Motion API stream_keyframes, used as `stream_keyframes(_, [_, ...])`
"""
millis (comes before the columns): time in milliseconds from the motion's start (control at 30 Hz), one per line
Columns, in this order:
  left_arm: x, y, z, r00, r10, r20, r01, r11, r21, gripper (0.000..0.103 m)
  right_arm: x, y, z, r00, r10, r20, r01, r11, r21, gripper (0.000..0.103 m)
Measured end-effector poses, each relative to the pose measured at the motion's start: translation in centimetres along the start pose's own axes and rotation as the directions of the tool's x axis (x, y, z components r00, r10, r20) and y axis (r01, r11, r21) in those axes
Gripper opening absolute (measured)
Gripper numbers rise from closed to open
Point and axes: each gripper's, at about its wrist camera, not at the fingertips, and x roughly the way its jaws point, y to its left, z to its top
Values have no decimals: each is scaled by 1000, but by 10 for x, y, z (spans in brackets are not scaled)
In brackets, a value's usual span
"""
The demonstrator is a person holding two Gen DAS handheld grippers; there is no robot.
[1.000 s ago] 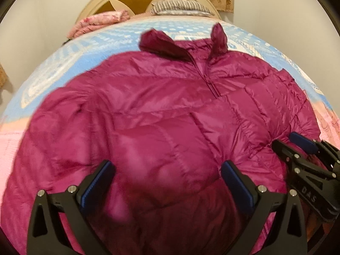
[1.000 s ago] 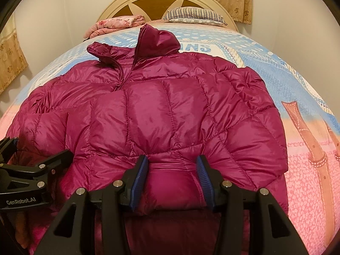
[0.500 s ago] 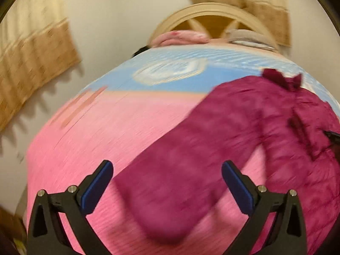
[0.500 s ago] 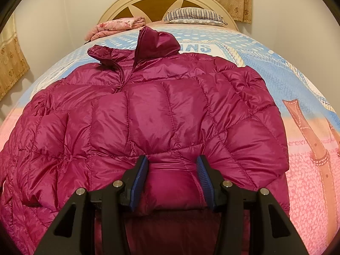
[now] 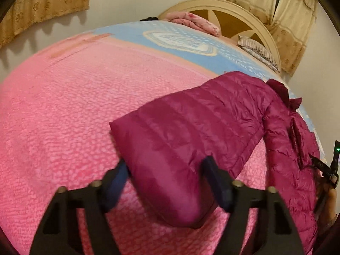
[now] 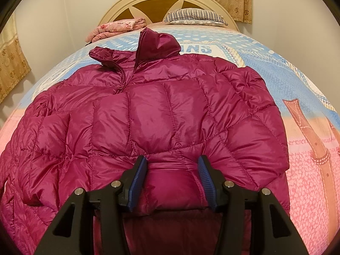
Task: Fold large clothes
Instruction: 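Grasp the cuff of the sleeve nearest the left gripper, then lift the sleeve with the left gripper, fold it across the jacket body, release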
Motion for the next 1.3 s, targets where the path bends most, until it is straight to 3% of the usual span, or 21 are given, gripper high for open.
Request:
stream_keyframes(67, [0,-2,3,1000,-3,26,3,1000,25,38,0,-1,-1,1000,2,0,-2,1000,1,53])
stream_keyframes(167, [-7,3,10,998,-26,53,25,999,26,17,0,-1,0,1000,3,0,-3,1000,2,53])
stream_keyframes(300, [-25,5,30,993,-11,115,6,999,50,13,0,-1,0,1000,3,1,-3,1000,2,53])
stream_keyframes(500, [-60,-11,72,969,-17,247,-8,995,100,12,-1,-1,0,1000,10,3,-10,1000,6,54])
stream_keyframes(733, [-93,-77,112,930,-108,352,19,969,247,12,-1,-1,0,1000,11,4,-11,1000,8,54])
stream_keyframes(967, [-119,-162,113,886,-257,386,67,894,442,12,-2,-3,0,1000,25,9,-26,1000,19,55])
stream_keyframes(1133, [-114,-206,100,883,-328,336,106,836,538,12,-2,-6,-1,999,44,15,-44,998,34,55])
stream_keyframes(1300, [-98,-249,69,888,-374,267,127,758,639,12,-2,-8,-1,998,62,20,-63,997,45,57])
